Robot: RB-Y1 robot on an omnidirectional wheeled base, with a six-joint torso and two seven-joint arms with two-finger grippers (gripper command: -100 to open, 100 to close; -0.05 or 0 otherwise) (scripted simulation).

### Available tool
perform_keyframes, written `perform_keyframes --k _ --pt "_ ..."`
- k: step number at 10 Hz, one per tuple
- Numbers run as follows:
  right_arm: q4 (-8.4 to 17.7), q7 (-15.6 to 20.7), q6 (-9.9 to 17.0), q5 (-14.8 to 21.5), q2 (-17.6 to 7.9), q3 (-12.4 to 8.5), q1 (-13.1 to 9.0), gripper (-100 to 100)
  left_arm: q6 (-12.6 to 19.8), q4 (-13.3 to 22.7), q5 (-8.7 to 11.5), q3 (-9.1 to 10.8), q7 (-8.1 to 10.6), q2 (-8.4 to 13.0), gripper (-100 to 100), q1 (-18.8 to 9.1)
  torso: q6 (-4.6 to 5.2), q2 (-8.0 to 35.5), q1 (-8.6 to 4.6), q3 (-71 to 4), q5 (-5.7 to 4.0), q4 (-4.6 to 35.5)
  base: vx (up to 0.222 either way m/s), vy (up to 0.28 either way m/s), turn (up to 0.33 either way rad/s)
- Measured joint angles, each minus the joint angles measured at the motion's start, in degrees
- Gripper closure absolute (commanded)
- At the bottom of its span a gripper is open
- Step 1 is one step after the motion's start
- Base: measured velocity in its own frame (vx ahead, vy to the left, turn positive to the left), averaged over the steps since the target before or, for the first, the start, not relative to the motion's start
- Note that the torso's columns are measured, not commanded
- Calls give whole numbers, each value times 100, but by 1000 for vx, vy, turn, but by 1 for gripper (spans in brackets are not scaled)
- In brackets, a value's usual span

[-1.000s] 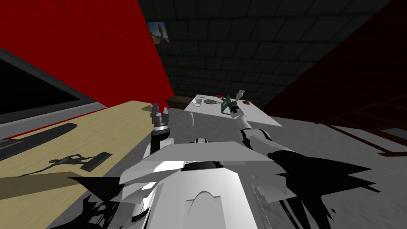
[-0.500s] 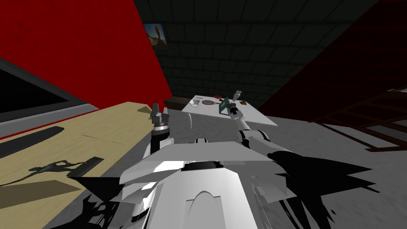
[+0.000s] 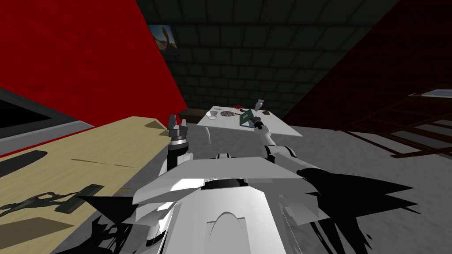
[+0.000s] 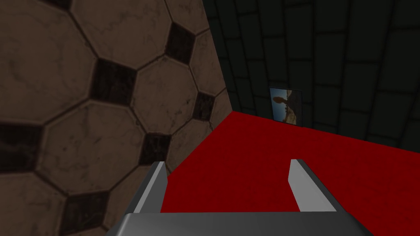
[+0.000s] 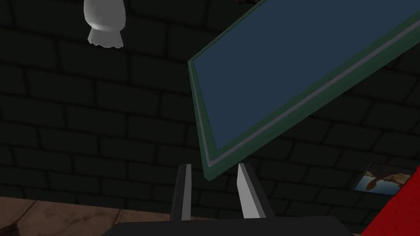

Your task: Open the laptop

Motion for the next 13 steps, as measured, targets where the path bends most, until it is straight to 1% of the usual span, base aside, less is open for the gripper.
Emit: perform_keyframes --k 1,2,3,4,5,6,7,8,9,10,11,12,13 --pt "180 -59 -166 -46 103 -99 -21 100 0 0 0 0 0 0 0 0 -14 -4 6 -4 -2 -4 30 -47 -7" --pt "131 -114 -200 -82 137 -102 61 100 0 0 0 0 0 0 0 0 -16 9 24 4 5 4 41 -42 -24" --pt "84 -185 -263 -137 174 -138 190 100 0 0 0 0 0 0 0 0 -19 19 33 12 4 2 50 -52 -47" --pt "88 -313 -329 -212 201 -125 282 100 0 0 0 0 0 0 0 0 -20 22 33 14 7 9 49 -52 -37" --pt "318 -404 -493 -276 256 -179 254 100 0 0 0 0 0 0 0 0 -19 23 29 15 8 12 39 -34 6" --pt "294 -465 -541 -309 295 -172 329 -100 0 0 0 -1 0 0 0 0 -11 40 36 25 17 26 74 46 -182" --pt "393 -592 -653 -315 173 -65 297 -100 0 0 0 -1 0 -1 0 1 23 61 55 38 33 43 146 166 -296" --pt "505 -769 -818 -325 -24 116 261 -100 -1 -1 0 -2 0 -2 0 2 34 75 76 47 43 51 121 159 -117" --pt "531 -918 -924 -327 -119 208 263 -100 -1 -1 0 -2 0 -2 0 0 32 101 50 62 38 58 108 141 -169" --pt "592 -1076 -1060 -331 -265 347 248 -100 -1 -1 0 -2 0 -2 0 1 42 115 23 71 30 63 70 100 -90" --pt "667 -1195 -1173 -333 -342 412 225 -100 0 0 0 -2 0 -1 0 -1 38 124 2 77 23 65 77 113 -151" --pt "782 -1334 -1322 -339 -487 542 184 -100 0 0 0 -1 0 -2 0 0 44 114 11 72 25 63 64 99 -115" --pt "779 -1467 -1398 -343 -570 621 200 -100 0 0 0 -1 0 -1 0 -1 39 110 15 68 27 60 74 118 -191"
